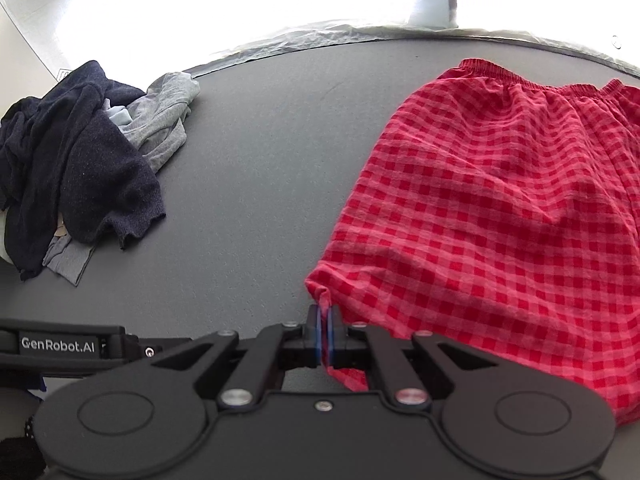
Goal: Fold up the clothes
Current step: 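Fold the held edge over the shorts lengthwise with the right gripper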
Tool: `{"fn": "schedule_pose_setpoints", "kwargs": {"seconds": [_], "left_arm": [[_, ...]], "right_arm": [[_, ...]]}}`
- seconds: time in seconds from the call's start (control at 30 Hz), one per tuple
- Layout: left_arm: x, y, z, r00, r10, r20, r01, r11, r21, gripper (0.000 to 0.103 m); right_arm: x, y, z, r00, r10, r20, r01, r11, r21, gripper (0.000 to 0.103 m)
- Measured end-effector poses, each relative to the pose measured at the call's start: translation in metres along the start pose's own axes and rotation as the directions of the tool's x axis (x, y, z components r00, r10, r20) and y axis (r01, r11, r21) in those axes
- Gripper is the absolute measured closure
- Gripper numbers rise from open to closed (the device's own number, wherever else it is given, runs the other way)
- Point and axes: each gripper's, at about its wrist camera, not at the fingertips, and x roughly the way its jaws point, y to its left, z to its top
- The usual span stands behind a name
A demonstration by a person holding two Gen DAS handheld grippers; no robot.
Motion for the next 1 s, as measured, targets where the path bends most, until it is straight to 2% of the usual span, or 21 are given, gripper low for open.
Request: {"fn": "schedule_pose_setpoints", "kwargs": {"seconds": [0.2, 0.43, 0.73, 1.0], "left_arm": [[-0.006, -0.031, -0.015, 1.000, 0.006, 0.021, -0.007, 0.999, 0.051, 0.038], [-0.006, -0.075, -0.042, 0.999, 0.015, 0.039, -0.018, 0.998, 0.066, 0.038], [0.007, -0.150, -0.086, 0.999, 0.023, 0.042, -0.025, 0.998, 0.064, 0.038], [0.029, -0.210, -0.116, 0.998, 0.039, 0.048, -0.041, 0.998, 0.052, 0.038]], "right_arm": [[-0.025, -0.035, 0.010, 0.998, 0.033, 0.060, -0.038, 0.995, 0.094, 0.100], [-0.062, -0.089, 0.008, 0.993, 0.035, 0.116, -0.054, 0.985, 0.165, 0.100], [-0.108, -0.177, -0.002, 0.991, 0.008, 0.135, -0.036, 0.979, 0.200, 0.100], [-0.128, -0.252, 0.005, 0.991, -0.002, 0.136, -0.024, 0.981, 0.191, 0.100]]}}
